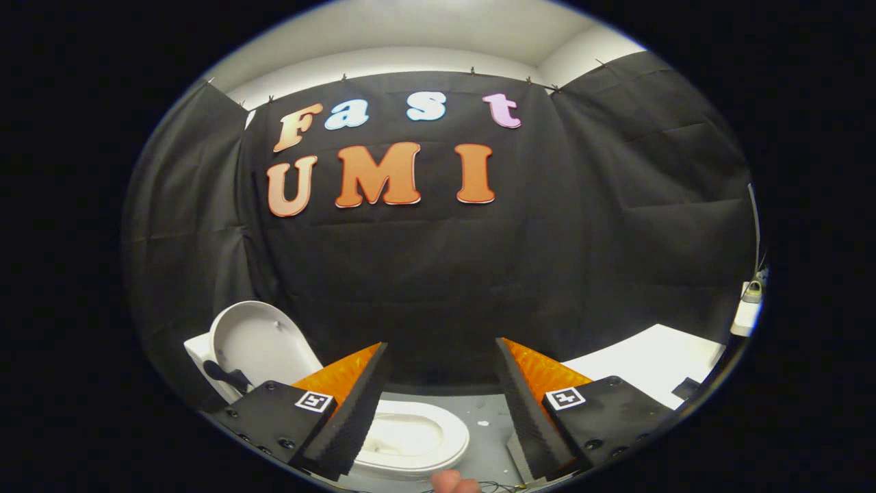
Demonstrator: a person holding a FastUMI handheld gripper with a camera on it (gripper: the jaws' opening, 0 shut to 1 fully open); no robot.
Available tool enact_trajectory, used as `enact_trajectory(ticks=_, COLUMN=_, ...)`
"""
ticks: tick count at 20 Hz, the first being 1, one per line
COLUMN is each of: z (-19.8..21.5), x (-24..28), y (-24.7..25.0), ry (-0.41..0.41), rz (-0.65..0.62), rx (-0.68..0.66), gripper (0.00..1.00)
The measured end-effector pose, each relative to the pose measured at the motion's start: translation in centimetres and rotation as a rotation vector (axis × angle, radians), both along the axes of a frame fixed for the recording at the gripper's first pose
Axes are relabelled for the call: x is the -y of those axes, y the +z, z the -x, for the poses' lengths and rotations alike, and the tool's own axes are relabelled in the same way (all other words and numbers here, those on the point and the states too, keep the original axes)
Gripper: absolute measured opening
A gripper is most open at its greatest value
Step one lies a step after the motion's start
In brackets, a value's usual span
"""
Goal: Open the toilet lid.
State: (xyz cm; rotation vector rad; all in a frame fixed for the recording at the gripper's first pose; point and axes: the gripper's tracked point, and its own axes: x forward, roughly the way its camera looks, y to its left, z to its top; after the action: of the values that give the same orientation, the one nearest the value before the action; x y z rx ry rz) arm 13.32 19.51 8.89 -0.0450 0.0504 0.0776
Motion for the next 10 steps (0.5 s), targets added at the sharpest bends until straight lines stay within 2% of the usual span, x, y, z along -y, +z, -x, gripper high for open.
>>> enact_trajectory(ticks=4, z=1.9, x=4.3, y=-1.4, ry=-0.016, rz=0.001, rx=-0.008, gripper=0.97)
enact_trajectory(ticks=10, z=3.7, x=7.7, y=-3.0, ry=-0.038, rz=0.001, rx=-0.013, gripper=0.97)
